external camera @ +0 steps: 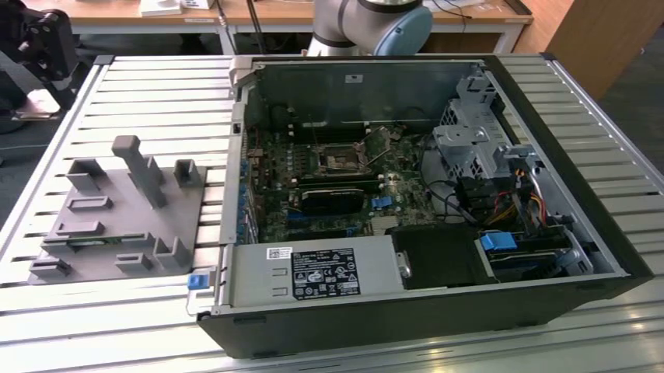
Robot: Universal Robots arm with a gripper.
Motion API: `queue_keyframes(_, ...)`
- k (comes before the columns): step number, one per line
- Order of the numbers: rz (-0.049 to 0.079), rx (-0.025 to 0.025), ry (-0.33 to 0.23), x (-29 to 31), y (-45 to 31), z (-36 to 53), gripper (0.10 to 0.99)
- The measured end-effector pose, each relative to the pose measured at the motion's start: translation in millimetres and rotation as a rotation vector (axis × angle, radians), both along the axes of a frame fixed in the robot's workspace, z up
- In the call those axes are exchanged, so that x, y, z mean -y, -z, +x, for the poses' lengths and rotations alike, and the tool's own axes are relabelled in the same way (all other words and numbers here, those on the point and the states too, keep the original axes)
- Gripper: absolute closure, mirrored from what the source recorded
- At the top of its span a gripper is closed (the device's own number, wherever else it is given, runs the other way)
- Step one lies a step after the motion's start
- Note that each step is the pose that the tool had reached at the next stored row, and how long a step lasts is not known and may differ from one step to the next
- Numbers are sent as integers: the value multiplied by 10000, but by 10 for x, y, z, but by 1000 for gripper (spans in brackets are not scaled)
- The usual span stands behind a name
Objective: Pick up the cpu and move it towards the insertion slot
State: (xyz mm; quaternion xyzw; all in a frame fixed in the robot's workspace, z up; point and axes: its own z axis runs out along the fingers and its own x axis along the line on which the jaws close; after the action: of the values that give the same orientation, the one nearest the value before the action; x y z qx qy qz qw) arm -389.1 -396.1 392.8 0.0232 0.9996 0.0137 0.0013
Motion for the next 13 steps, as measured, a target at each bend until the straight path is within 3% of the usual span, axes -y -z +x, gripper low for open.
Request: queue_keyframes(13, 0, 0, 0, -1, 0, 131, 549)
